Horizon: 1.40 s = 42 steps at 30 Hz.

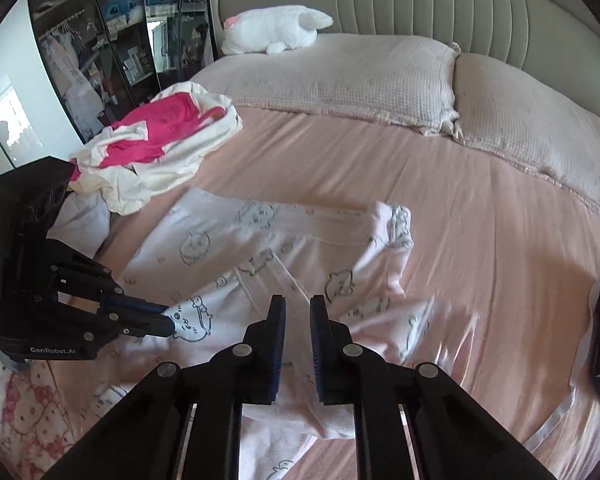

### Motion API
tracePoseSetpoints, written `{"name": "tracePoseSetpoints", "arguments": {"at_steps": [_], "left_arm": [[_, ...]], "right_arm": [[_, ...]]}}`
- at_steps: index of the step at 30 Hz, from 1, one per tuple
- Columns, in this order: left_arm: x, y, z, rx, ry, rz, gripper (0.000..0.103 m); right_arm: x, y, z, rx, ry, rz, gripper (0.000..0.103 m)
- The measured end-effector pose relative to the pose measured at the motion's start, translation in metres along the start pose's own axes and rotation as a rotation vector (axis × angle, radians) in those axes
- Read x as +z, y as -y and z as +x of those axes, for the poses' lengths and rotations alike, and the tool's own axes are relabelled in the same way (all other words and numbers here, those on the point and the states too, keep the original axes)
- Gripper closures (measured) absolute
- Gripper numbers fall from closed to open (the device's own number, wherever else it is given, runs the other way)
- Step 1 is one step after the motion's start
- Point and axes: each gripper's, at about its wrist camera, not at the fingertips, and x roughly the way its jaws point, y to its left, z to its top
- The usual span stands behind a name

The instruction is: Fold clothes

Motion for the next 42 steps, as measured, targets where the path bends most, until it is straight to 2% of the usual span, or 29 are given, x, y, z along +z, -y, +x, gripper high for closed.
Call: {"name": "tracePoseSetpoints", "arguments": {"at_steps": [5, 7, 9, 11, 12, 13, 14, 15, 16, 17, 20, 21, 22, 23, 24, 27, 31, 34, 36, 38, 41, 42], "left_arm": [[0.002, -0.024, -0.048, 0.04, 0.081, -0.103, 0.099], [0.003, -0.038, -0.062, 0.08, 0.095, -0.14, 0.099], [0.003, -0.055, -0.061, 0.056, 0.069, -0.196, 0.098], [0.008, -0.069, -0.051, -0.008, 0.056, -0.248, 0.094], [0.012, -0.07, -0.044, -0.041, 0.059, -0.244, 0.088], [0.017, -0.066, -0.036, -0.067, 0.059, -0.225, 0.076], [0.024, -0.061, -0.026, -0.094, 0.053, -0.202, 0.066], [0.029, -0.056, -0.016, -0.116, 0.049, -0.179, 0.042], [0.032, -0.051, -0.005, -0.133, 0.045, -0.16, 0.025], [0.035, -0.046, 0.007, -0.142, 0.031, -0.146, 0.024], [0.041, -0.029, 0.043, -0.135, -0.04, -0.091, 0.026], [0.041, -0.023, 0.052, -0.132, -0.061, -0.068, 0.044], [0.041, -0.017, 0.059, -0.123, -0.074, -0.048, 0.08], [0.04, -0.013, 0.063, -0.101, -0.075, -0.032, 0.089], [0.039, -0.01, 0.062, -0.083, -0.061, -0.027, 0.09], [0.036, -0.012, 0.048, -0.068, 0.008, -0.05, 0.093], [0.031, -0.026, 0.007, 0.007, 0.15, -0.089, 0.095], [0.019, -0.047, -0.017, 0.074, 0.22, -0.146, 0.095], [0.011, -0.064, -0.019, 0.127, 0.226, -0.188, 0.095], [0.003, -0.081, -0.009, 0.161, 0.196, -0.236, 0.095], [-0.005, -0.095, 0.004, 0.249, 0.166, -0.248, 0.095], [-0.005, -0.097, 0.007, 0.247, 0.172, -0.244, 0.095]], "right_arm": [[0.036, -0.022, 0.009, 0.002, 0.036, -0.081, 0.096], [0.05, -0.034, 0.004, 0.011, 0.075, -0.12, 0.096], [0.06, -0.042, 0.001, 0.017, 0.094, -0.139, 0.096], [0.054, -0.03, 0.004, 0.019, 0.048, -0.085, 0.095], [0.049, -0.021, 0.007, 0.023, 0.017, -0.049, 0.086], [0.042, -0.013, 0.008, 0.024, -0.009, -0.018, 0.066], [0.03, -0.005, 0.007, 0.019, -0.025, 0.001, 0.054], [0.018, 0.003, 0.006, 0.015, -0.041, 0.021, 0.042], [0.006, 0.009, 0.005, 0.013, -0.055, 0.033, 0.04], [-0.004, 0.012, 0.005, 0.011, -0.07, 0.029, 0.04], [-0.025, 0.015, 0.012, -0.024, -0.126, 0.001, 0.04], [-0.029, 0.014, 0.017, -0.029, -0.146, -0.013, 0.041], [-0.033, 0.014, 0.022, -0.033, -0.165, -0.028, 0.055], [-0.035, 0.013, 0.027, -0.034, -0.18, -0.037, 0.068], [-0.036, 0.012, 0.029, -0.03, -0.185, -0.037, 0.082], [-0.027, 0.007, 0.024, -0.047, -0.144, -0.074, 0.093], [0.003, -0.003, 0.022, -0.06, -0.072, -0.125, 0.095], [0.034, -0.02, 0.027, -0.067, -0.011, -0.198, 0.095], [0.05, -0.032, 0.04, -0.054, 0.036, -0.237, 0.095], [0.064, -0.042, 0.06, -0.035, 0.055, -0.269, 0.095], [0.07, -0.038, 0.094, 0.036, -0.05, -0.21, 0.093], [0.07, -0.034, 0.09, 0.035, -0.03, -0.173, 0.091]]}}
